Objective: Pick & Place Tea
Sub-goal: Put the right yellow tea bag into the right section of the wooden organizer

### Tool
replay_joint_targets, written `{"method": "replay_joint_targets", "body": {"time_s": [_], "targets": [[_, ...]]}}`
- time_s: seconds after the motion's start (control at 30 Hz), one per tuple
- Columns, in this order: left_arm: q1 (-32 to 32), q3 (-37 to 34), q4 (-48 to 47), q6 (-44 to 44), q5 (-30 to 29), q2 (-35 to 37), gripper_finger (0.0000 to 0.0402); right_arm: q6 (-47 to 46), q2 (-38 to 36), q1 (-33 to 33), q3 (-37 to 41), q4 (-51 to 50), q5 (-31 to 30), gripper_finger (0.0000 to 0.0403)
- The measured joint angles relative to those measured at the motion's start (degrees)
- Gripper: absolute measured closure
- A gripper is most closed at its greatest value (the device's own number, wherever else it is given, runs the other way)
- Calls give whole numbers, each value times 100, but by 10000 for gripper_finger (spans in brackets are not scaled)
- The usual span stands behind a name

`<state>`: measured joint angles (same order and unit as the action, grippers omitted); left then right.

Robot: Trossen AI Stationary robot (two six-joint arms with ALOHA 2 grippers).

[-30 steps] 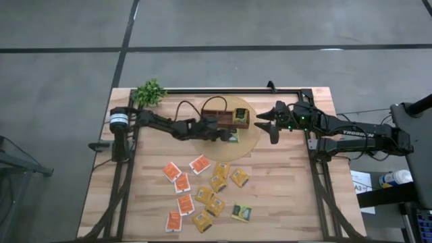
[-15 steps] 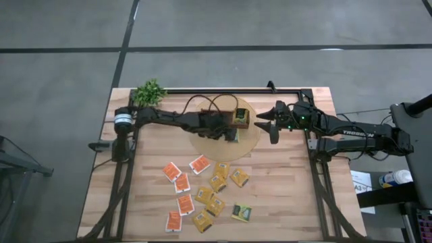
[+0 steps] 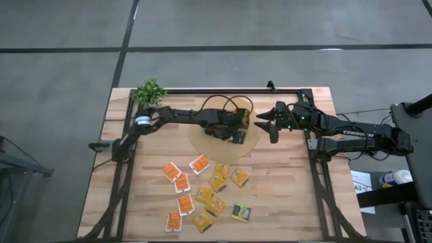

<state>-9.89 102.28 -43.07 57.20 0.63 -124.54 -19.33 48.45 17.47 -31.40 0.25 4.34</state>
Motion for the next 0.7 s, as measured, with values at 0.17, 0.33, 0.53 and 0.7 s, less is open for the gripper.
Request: {"method": "replay_joint_targets", "body": {"time_s": [0.17, 0.33, 0.53, 0.7], "targets": [[-19, 162, -337, 116, -317, -56, 118, 0, -2, 0, 0, 0, 2, 200], [-68, 159, -594, 167, -510, -75, 126, 1, -1, 0, 1, -2, 2, 200], [-71, 159, -542, 250, -607, -124, 141, 0, -2, 0, 0, -2, 2, 200], [-78, 157, -442, 291, -626, -162, 149, -7, -2, 0, 0, -4, 2, 200]]}}
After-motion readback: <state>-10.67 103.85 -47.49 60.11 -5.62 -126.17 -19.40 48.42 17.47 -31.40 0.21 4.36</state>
